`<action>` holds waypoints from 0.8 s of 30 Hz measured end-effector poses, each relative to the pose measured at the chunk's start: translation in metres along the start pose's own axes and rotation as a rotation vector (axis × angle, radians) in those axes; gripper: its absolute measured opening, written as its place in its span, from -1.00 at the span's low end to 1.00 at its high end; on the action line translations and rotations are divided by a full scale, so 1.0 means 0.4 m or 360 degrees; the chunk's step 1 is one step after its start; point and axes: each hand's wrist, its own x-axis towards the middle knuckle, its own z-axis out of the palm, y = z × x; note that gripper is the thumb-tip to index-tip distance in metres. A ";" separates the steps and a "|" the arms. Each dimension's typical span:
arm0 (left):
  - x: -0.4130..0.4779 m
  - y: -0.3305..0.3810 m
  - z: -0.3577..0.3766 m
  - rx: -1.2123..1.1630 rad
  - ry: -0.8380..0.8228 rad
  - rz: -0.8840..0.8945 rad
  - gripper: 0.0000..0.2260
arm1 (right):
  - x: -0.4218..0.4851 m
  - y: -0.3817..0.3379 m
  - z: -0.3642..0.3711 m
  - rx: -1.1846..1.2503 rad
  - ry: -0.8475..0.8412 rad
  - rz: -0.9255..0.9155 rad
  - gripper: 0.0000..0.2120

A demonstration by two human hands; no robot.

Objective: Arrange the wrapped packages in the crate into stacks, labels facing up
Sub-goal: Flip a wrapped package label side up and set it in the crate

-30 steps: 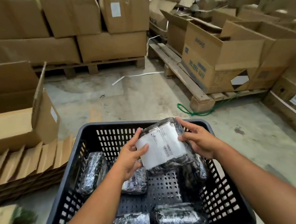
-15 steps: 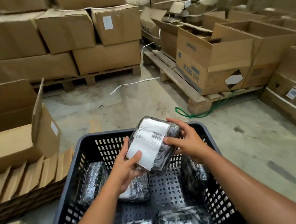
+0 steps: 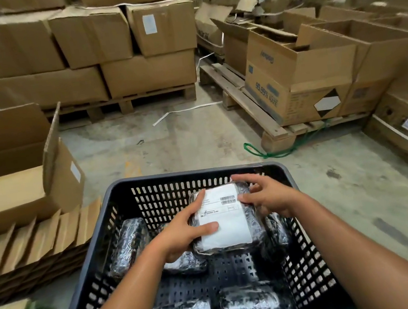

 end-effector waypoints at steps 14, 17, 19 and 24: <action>0.157 -0.140 0.014 0.1299 -0.0045 -0.0195 -0.06 | 0.075 0.200 0.107 -0.1324 -0.0134 0.0352 0.45; 0.174 -0.198 0.013 0.2049 -0.0110 -0.0370 -0.11 | 0.076 0.245 0.137 -0.1415 -0.0099 0.0441 0.45; 0.182 -0.225 0.011 0.2166 -0.0104 -0.0358 -0.09 | 0.080 0.252 0.153 -0.1469 -0.0082 0.0494 0.45; 0.218 -0.243 0.019 0.2412 -0.0100 -0.0284 -0.01 | 0.093 0.268 0.172 -0.1522 0.0054 0.0612 0.28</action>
